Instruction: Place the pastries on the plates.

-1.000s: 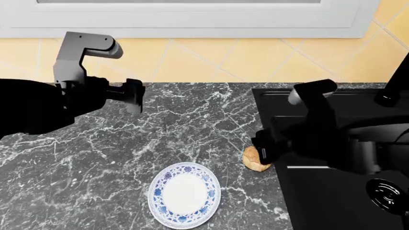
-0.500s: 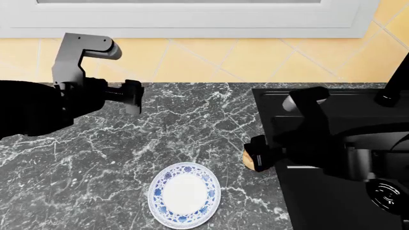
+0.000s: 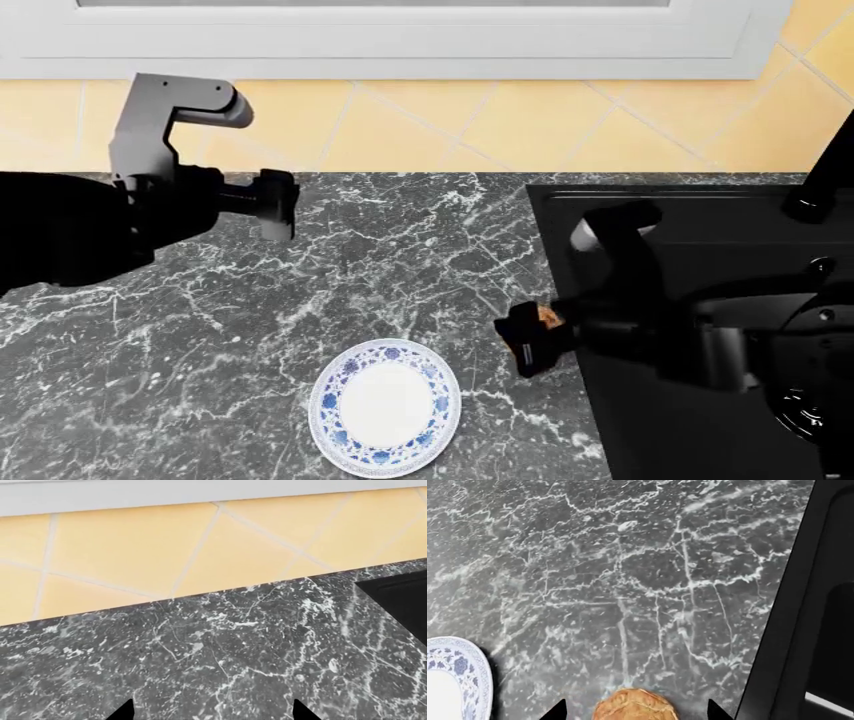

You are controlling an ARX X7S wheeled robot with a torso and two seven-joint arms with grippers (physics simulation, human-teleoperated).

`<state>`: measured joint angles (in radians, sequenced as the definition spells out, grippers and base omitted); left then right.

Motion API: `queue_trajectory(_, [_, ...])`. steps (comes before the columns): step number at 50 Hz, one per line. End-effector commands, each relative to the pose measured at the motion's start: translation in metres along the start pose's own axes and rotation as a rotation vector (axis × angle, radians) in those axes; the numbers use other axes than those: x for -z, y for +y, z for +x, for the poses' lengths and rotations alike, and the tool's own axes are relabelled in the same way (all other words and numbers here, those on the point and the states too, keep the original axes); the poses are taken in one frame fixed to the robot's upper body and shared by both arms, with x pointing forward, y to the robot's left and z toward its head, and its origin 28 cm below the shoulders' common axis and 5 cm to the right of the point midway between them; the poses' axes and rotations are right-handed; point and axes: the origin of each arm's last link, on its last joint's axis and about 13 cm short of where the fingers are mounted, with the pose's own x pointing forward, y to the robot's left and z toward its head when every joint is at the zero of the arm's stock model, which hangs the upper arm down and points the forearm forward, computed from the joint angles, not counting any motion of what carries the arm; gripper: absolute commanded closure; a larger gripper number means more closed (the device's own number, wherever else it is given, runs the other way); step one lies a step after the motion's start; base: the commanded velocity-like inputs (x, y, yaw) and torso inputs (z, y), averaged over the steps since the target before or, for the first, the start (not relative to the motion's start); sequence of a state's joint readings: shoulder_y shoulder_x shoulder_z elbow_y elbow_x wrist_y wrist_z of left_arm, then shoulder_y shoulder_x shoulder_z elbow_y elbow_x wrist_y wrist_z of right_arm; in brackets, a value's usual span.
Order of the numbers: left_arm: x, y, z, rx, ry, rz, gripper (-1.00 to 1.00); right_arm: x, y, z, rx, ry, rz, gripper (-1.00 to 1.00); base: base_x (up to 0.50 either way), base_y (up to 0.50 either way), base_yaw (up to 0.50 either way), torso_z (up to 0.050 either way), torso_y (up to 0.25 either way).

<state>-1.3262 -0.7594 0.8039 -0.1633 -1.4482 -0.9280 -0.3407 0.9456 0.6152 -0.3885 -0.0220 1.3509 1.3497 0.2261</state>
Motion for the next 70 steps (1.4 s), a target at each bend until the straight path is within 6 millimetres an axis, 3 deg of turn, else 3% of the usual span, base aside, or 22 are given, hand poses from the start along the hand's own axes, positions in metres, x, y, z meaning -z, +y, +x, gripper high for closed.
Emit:
queue_trajectory(1, [0.001, 0.001, 0.0, 0.001, 0.004, 0.001, -1.0, 0.013, -0.001, 0.006, -0.007, 0.022, 0.008, -1.0, 0.0, 0.0, 0.0, 0.0, 0.0])
queue_trajectory(13, [0.002, -0.002, 0.001, 0.001, 0.002, -0.002, -1.0, 0.023, -0.001, 0.01, -0.011, 0.049, 0.004, -1.0, 0.0, 0.0, 0.0, 0.0, 0.0])
queue_trajectory(23, [0.002, 0.0, -0.002, -0.001, -0.002, -0.007, -1.0, 0.019, 0.001, 0.011, -0.011, 0.068, -0.053, -1.0, 0.0, 0.0, 0.0, 0.0, 0.0])
queue_trajectory(24, [0.002, 0.0, -0.001, 0.001, -0.003, -0.008, -1.0, 0.017, 0.0, 0.01, 0.001, 0.059, -0.068, 1.0, 0.0, 0.0, 0.0, 0.0, 0.0])
queue_trajectory(40, [-0.003, 0.004, -0.003, -0.008, -0.013, -0.015, -1.0, -0.015, 0.013, -0.005, 0.009, -0.032, -0.16, 1.0, 0.0, 0.0, 0.0, 0.0, 0.0])
queue_trajectory(41, [-0.001, 0.003, -0.003, -0.006, -0.01, -0.013, -1.0, -0.027, 0.021, -0.011, -0.009, -0.083, -0.182, 1.0, 0.0, 0.0, 0.0, 0.0, 0.0])
queue_trajectory(44, [-0.002, 0.003, -0.005, 0.004, -0.013, -0.027, -1.0, -0.034, 0.028, -0.014, -0.024, -0.095, -0.207, 1.0, 0.0, 0.0, 0.0, 0.0, 0.0])
queue_trajectory(51, [-0.002, 0.001, -0.003, 0.003, -0.014, -0.017, -1.0, -0.038, 0.048, -0.006, -0.131, -0.08, -0.251, 1.0, 0.0, 0.0, 0.0, 0.0, 0.0])
queue_trajectory(56, [-0.003, -0.006, -0.007, 0.038, -0.021, -0.031, -1.0, -0.038, 0.05, 0.005, -0.177, -0.073, -0.255, 1.0, 0.0, 0.0, 0.0, 0.0, 0.0])
queue_trajectory(61, [-0.007, 0.003, -0.008, 0.019, -0.029, -0.029, -1.0, -0.045, 0.057, 0.012, -0.243, -0.067, -0.288, 1.0, 0.0, 0.0, 0.0, 0.0, 0.0])
queue_trajectory(70, [0.001, 0.0, -0.003, 0.009, -0.024, -0.024, -1.0, -0.05, 0.071, 0.016, -0.316, -0.031, -0.348, 1.0, 0.0, 0.0, 0.0, 0.0, 0.0])
